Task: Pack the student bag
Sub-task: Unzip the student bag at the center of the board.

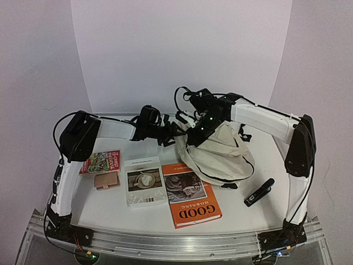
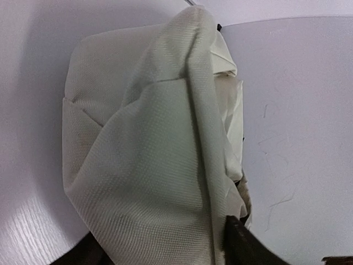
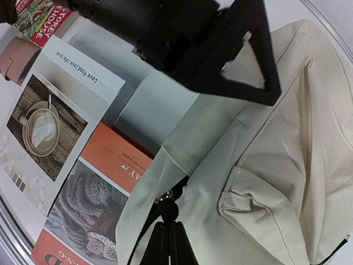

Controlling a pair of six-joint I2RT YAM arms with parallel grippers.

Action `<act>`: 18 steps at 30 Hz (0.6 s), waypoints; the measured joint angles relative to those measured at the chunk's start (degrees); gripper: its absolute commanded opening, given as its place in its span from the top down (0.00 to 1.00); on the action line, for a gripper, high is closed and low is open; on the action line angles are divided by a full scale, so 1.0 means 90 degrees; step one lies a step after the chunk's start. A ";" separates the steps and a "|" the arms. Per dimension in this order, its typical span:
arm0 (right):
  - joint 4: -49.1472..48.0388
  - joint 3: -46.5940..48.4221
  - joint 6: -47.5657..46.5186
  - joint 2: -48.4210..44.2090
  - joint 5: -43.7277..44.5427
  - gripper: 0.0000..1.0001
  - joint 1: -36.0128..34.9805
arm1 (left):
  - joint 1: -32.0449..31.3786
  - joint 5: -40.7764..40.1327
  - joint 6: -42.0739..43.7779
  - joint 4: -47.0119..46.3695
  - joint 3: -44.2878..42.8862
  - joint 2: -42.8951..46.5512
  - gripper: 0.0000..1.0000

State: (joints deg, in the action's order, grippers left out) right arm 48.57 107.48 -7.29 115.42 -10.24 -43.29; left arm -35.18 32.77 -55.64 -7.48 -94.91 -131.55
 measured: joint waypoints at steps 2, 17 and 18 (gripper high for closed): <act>0.0002 0.0014 0.0002 0.0000 -0.0026 1.00 0.0003 | 0.0017 -0.0063 -0.0013 -0.0010 0.0006 0.0000 0.83; -0.0170 -0.1106 0.0005 -0.0625 -0.0413 1.00 -0.0013 | 0.0775 -0.0271 -0.0641 -0.0223 0.0642 0.0240 1.00; -0.0159 -0.1195 0.0005 -0.0723 -0.0426 1.00 -0.0011 | 0.0821 -0.0278 -0.0650 -0.0224 0.0645 0.0240 1.00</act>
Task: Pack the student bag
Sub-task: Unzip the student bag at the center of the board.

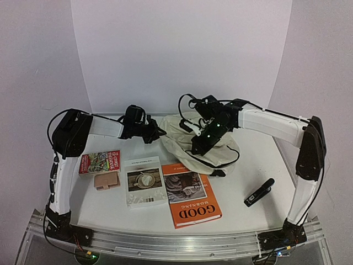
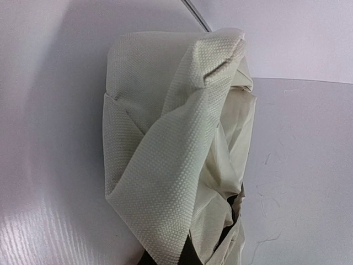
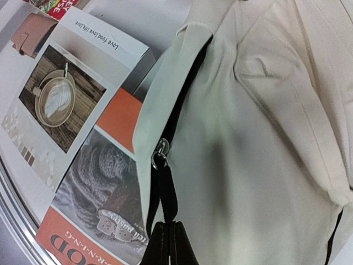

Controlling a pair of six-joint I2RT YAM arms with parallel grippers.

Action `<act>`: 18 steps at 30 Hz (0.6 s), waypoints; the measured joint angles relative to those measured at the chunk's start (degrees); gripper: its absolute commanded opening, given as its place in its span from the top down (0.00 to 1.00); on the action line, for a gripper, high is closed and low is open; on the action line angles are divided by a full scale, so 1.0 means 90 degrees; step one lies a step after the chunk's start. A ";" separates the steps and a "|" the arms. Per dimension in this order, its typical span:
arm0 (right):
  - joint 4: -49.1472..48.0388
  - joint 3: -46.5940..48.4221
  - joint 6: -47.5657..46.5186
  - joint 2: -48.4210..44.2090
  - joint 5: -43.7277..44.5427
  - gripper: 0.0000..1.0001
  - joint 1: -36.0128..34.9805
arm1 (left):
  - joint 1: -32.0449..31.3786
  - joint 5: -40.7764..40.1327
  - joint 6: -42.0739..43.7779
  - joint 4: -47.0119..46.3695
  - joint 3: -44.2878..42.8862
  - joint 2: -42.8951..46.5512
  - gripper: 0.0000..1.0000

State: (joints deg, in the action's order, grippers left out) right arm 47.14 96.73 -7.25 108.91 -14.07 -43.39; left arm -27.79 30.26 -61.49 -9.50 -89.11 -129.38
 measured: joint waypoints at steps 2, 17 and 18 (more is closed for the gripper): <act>-0.0011 -0.0189 0.0000 -0.0211 -0.0019 1.00 0.0001 | 0.0088 -0.0004 -0.0008 0.0004 0.0004 0.0000 1.00; 0.0032 -0.1353 -0.0002 -0.1009 -0.0060 1.00 0.0303 | 0.0545 0.0215 0.0543 0.0466 0.0005 0.0018 0.79; 0.0031 -0.1353 -0.0002 -0.1009 -0.0079 1.00 0.0352 | 0.0555 0.0214 0.0635 0.0525 0.0006 0.0029 0.65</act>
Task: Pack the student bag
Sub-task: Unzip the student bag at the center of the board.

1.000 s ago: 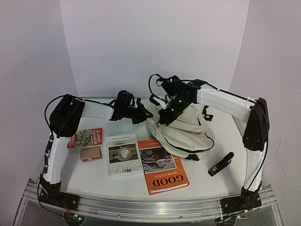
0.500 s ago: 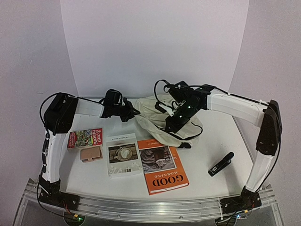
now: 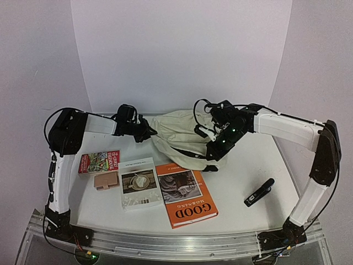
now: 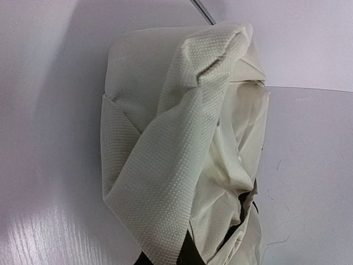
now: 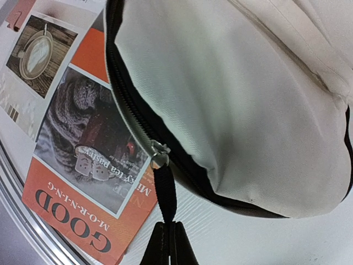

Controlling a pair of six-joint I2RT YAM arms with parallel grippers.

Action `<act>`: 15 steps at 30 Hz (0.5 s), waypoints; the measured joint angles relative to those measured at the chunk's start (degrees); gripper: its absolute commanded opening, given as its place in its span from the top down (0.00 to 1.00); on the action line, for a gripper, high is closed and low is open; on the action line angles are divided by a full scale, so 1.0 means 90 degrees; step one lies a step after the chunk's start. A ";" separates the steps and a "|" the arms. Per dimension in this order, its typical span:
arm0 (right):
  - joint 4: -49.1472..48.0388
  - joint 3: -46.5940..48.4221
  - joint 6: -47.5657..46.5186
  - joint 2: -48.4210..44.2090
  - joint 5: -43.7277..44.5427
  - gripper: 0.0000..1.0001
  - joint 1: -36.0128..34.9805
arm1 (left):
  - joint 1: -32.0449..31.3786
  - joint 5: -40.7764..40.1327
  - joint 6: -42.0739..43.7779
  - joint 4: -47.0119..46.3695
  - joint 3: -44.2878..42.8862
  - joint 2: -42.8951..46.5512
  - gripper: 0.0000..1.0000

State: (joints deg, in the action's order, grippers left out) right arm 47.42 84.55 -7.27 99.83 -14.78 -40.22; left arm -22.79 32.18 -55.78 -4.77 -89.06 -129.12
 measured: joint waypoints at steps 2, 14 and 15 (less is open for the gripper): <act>0.0008 0.0022 0.0009 0.0002 -0.0105 1.00 0.0058 | 0.0007 -0.0002 0.0264 0.0117 0.0038 0.0096 0.39; 0.0032 0.0534 0.0163 0.0448 -0.0623 1.00 0.0080 | -0.0148 -0.0234 0.3004 0.0825 0.1502 0.3212 0.00; 0.0032 0.0534 0.0167 0.0460 -0.0635 1.00 0.0086 | -0.0272 -0.0290 0.3351 0.0899 0.1526 0.3401 0.00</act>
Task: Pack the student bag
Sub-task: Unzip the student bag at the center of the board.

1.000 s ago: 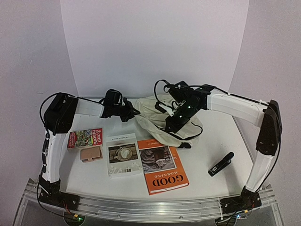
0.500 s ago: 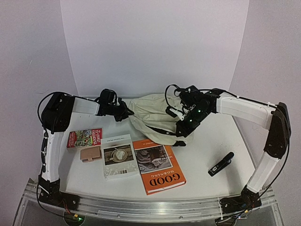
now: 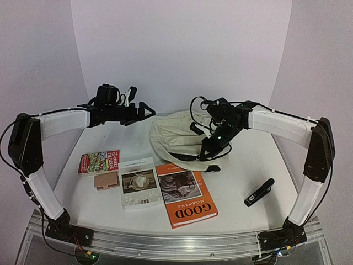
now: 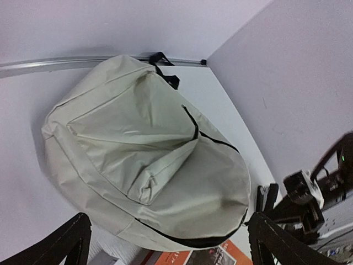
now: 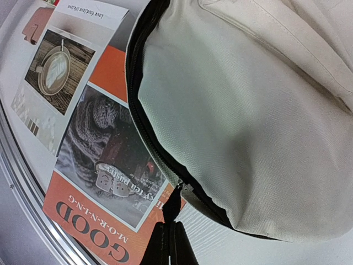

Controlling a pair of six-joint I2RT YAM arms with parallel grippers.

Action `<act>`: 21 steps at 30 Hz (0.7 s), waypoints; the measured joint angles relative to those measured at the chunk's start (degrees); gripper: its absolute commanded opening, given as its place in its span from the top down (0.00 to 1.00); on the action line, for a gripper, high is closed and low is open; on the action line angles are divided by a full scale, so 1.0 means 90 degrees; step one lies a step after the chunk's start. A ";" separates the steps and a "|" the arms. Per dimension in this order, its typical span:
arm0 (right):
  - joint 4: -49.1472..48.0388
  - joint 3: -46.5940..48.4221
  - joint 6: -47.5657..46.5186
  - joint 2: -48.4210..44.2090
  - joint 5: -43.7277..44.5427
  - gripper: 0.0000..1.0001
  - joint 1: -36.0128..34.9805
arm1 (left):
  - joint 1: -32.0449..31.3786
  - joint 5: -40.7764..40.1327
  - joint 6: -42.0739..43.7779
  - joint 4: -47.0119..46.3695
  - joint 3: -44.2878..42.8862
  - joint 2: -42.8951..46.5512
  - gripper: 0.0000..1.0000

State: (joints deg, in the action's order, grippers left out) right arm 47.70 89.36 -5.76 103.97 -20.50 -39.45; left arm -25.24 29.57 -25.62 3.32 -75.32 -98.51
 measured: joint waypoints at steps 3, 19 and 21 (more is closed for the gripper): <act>0.0000 0.0000 0.0005 0.0018 -0.0035 1.00 0.0025 | -0.0620 -0.0359 0.1103 0.0225 0.0134 0.0329 0.02; 0.0001 0.0000 0.0056 0.0019 -0.0048 1.00 0.0092 | -0.2642 -0.1715 0.4517 0.0698 0.0098 -0.0928 0.27; 0.0000 0.0000 0.0068 0.0019 -0.0048 1.00 0.0096 | -0.2739 -0.1871 0.4673 0.0696 -0.0117 -0.1173 0.39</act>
State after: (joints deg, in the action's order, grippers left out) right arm 47.70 89.36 -5.16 104.14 -20.93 -38.59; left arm -49.89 12.73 16.44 9.58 -76.37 -109.07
